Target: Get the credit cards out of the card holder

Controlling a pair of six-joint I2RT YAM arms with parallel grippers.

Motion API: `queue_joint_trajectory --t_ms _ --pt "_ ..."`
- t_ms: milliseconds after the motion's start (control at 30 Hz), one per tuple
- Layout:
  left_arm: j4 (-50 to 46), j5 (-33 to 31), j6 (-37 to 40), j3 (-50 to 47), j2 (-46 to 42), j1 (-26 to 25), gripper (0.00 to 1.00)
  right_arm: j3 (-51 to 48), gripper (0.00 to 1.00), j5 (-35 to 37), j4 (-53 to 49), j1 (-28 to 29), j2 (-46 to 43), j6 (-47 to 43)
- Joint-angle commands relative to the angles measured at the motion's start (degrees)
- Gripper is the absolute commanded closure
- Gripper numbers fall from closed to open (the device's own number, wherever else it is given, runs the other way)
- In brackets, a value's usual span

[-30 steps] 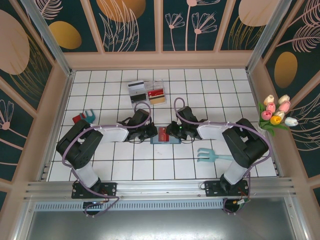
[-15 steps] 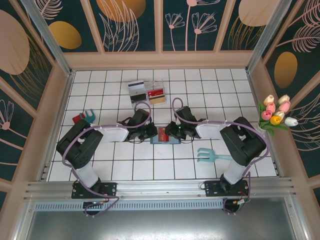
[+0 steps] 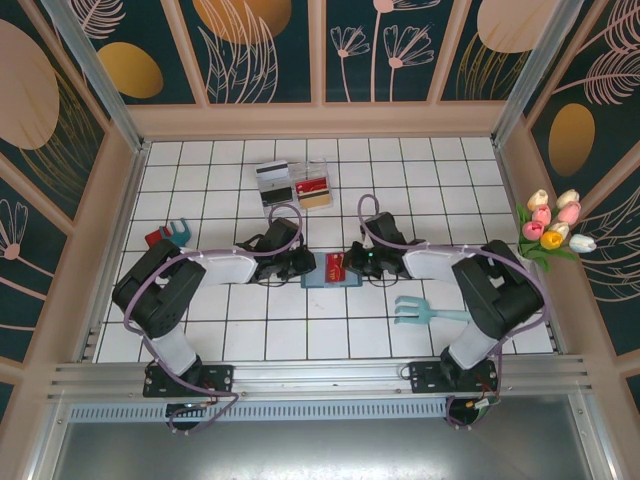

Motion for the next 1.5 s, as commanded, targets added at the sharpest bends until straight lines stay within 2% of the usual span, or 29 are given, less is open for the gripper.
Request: queue_joint_trajectory --t_ms 0,300,433,533,733,767,967,1133,1267,1467 --pt "-4.3 -2.3 0.7 0.4 -0.7 0.0 0.8 -2.4 0.99 2.4 -2.3 -2.5 -4.5 -1.5" --pt "-0.8 1.3 -0.8 4.3 -6.8 0.6 0.56 -6.7 1.0 -5.5 8.3 -6.7 -15.5 -0.6" --pt "3.2 3.9 -2.8 4.0 -10.3 1.5 0.41 -8.4 1.0 -11.5 15.9 -10.0 -18.9 2.3" --pt "6.2 5.6 -3.8 3.7 -12.3 1.9 0.26 -9.4 1.0 -15.8 22.5 -12.5 -20.6 5.8" --pt "14.4 11.1 -4.9 3.9 -13.7 1.8 0.03 -9.2 1.0 -20.7 32.3 -14.6 -21.0 12.5" --pt "16.6 12.5 -5.5 3.8 -13.6 1.8 0.02 -9.1 1.0 -21.3 33.7 -14.8 -20.8 13.8" --pt "25.6 17.7 -11.7 4.5 -11.8 1.9 0.02 -9.3 1.0 -23.9 43.7 -14.7 -18.9 22.0" --pt "31.6 20.3 -16.4 4.9 -10.3 1.8 0.13 -9.1 1.0 -24.6 47.3 -14.7 -17.8 25.1" --pt "36.9 22.0 -20.1 4.3 -9.0 1.8 0.36 -8.9 1.0 -24.9 48.7 -14.7 -17.1 26.5" --pt "37.7 22.1 -20.0 4.4 -9.1 1.9 0.65 -8.5 1.0 -25.3 49.6 -14.8 -16.9 27.2"
